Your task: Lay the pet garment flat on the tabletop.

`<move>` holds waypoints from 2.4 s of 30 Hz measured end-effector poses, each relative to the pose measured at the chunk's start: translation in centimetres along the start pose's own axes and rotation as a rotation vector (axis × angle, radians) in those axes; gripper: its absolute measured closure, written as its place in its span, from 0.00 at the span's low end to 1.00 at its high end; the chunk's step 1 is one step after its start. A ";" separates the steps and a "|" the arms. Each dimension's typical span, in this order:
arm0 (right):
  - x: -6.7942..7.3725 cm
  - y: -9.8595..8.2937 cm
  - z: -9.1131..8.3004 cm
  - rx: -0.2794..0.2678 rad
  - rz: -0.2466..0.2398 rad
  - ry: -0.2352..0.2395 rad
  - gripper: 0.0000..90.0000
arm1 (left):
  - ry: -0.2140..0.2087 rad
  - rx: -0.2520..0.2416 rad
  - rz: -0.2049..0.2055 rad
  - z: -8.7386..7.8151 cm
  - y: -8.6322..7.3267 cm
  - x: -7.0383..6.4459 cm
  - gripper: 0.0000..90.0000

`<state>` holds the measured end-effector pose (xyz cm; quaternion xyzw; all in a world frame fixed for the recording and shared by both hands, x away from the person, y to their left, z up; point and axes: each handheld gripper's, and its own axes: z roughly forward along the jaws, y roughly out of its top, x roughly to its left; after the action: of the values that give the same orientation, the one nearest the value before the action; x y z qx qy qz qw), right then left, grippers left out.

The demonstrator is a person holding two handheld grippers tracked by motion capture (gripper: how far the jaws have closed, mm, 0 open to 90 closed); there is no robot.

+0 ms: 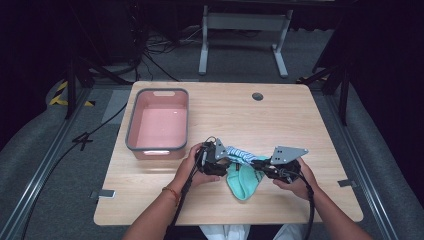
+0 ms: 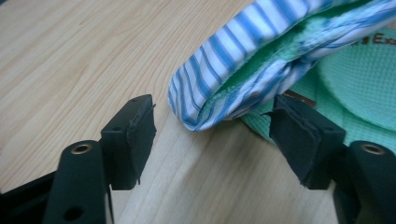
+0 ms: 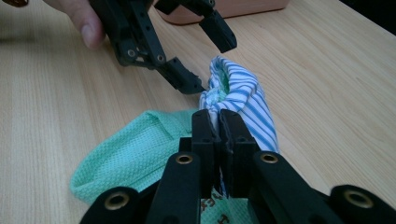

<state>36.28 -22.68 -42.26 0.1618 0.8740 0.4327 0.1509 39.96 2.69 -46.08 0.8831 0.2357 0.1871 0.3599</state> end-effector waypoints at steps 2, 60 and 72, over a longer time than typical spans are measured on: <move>-0.2 0.0 -0.2 -0.004 0.001 0.000 0.95 | -0.004 -0.003 0.008 0.3 0.2 0.1 0.36; -2.5 -0.6 -2.5 -0.063 0.067 -0.099 0.96 | -0.121 0.037 0.020 0.7 2.1 1.2 0.93; -3.3 0.3 -2.0 -0.054 0.071 -0.153 0.96 | -0.081 0.047 0.039 -0.4 2.8 1.9 0.94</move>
<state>38.51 -25.29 -40.48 0.2211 0.8417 0.4474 0.2062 42.07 2.17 -43.43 0.9026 0.2081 0.1523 0.3448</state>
